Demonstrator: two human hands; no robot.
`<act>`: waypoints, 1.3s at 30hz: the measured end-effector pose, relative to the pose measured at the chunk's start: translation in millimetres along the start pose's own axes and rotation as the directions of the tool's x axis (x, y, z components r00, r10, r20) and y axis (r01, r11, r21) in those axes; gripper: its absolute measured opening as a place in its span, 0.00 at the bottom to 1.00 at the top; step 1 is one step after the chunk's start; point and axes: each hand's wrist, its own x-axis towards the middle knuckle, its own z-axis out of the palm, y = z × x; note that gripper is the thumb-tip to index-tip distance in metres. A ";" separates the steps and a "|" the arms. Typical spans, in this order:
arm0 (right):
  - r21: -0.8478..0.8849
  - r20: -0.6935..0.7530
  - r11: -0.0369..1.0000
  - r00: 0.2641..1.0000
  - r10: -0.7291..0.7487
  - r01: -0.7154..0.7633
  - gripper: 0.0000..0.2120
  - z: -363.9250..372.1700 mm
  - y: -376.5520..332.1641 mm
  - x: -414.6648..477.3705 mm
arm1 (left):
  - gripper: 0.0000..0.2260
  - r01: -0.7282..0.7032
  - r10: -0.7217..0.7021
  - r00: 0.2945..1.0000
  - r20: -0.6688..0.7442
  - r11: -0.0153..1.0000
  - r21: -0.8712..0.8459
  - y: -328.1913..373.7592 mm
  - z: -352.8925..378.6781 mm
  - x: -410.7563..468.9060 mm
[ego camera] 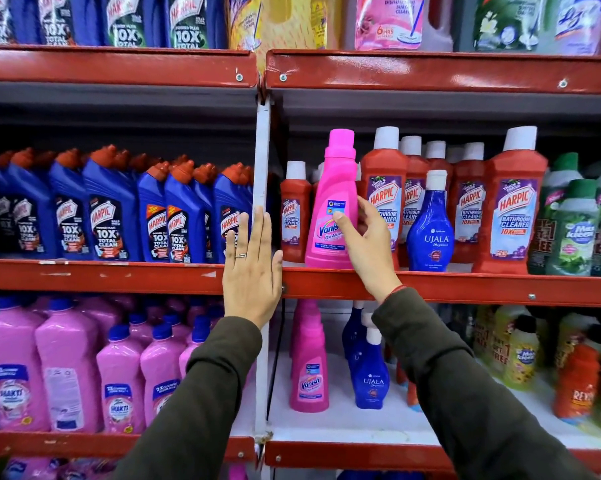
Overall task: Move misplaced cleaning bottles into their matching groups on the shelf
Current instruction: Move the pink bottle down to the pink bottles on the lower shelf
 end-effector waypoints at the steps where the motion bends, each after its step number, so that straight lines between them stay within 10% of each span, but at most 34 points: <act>1: 0.015 0.001 1.000 1.000 -0.005 0.005 0.22 -0.4 -2.8 0.0 | 0.28 -0.002 0.002 1.000 0.002 1.000 -0.001 0.3 -1.0 -0.3; 27: 0.155 0.152 0.983 0.985 0.079 -0.103 0.18 -9.0 33.1 -143.1 | 0.27 -0.012 0.008 1.000 -0.028 0.990 -0.142 -4.5 4.9 -95.4; 39: 0.106 0.184 0.936 0.932 0.313 -0.335 0.20 -10.1 140.4 -212.3 | 0.32 0.062 -0.036 0.975 0.221 0.992 -0.109 -5.3 61.8 -236.1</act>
